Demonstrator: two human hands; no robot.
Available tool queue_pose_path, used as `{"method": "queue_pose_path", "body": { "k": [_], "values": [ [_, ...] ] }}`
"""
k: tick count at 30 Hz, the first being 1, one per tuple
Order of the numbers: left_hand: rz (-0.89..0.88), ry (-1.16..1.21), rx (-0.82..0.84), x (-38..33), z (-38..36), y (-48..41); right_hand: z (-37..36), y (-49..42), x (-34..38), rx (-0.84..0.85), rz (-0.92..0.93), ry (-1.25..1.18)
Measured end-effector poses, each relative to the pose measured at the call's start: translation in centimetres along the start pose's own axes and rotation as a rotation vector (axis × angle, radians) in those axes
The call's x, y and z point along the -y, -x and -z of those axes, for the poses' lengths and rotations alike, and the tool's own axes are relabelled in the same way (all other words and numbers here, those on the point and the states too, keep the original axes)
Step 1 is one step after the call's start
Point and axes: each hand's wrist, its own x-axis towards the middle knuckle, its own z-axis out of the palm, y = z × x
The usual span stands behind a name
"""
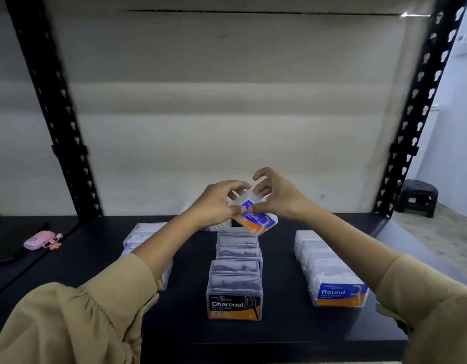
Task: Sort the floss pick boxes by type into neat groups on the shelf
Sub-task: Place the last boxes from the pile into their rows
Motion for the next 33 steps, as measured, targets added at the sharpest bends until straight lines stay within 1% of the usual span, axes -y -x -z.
{"method": "queue_pose_path", "body": {
  "k": [2,4,6,8,10,12,13,15,24,29,33],
  "values": [
    [0.002,0.005,-0.042,0.4,0.2,0.3,-0.3,0.7,-0.4,-0.06,-0.012,0.016],
    [0.029,0.037,-0.092,1.0,0.8,0.7,-0.9,2.1,-0.9,-0.13,-0.005,0.107],
    [0.063,0.077,-0.15,1.8,1.7,0.9,-2.0,4.1,-1.2,-0.134,0.029,0.211],
    [0.096,0.112,-0.216,2.7,2.7,1.3,-3.4,6.4,-1.2,-0.032,0.06,0.334],
    [0.126,0.15,-0.268,3.4,3.5,1.6,-5.0,8.4,-1.0,0.117,0.062,0.451],
    [0.155,0.189,-0.316,4.1,4.4,1.9,-6.4,9.9,-0.8,0.251,0.043,0.51],
    [0.168,0.211,-0.338,4.5,4.9,2.1,-6.9,10.4,-0.6,0.29,0.026,0.512],
    [0.196,0.258,-0.365,5.5,6.0,2.5,-7.4,10.8,-0.5,0.318,-0.01,0.498],
    [0.326,0.376,-0.493,11.1,10.6,5.0,-7.6,10.6,-0.9,0.318,-0.011,0.54],
    [0.397,0.381,-0.459,14.8,11.9,5.9,-7.8,10.5,-1.0,0.309,-0.011,0.55],
    [0.465,0.43,-0.428,17.6,12.0,6.4,-8.0,10.3,-0.8,0.3,-0.019,0.559]
  ]
}}
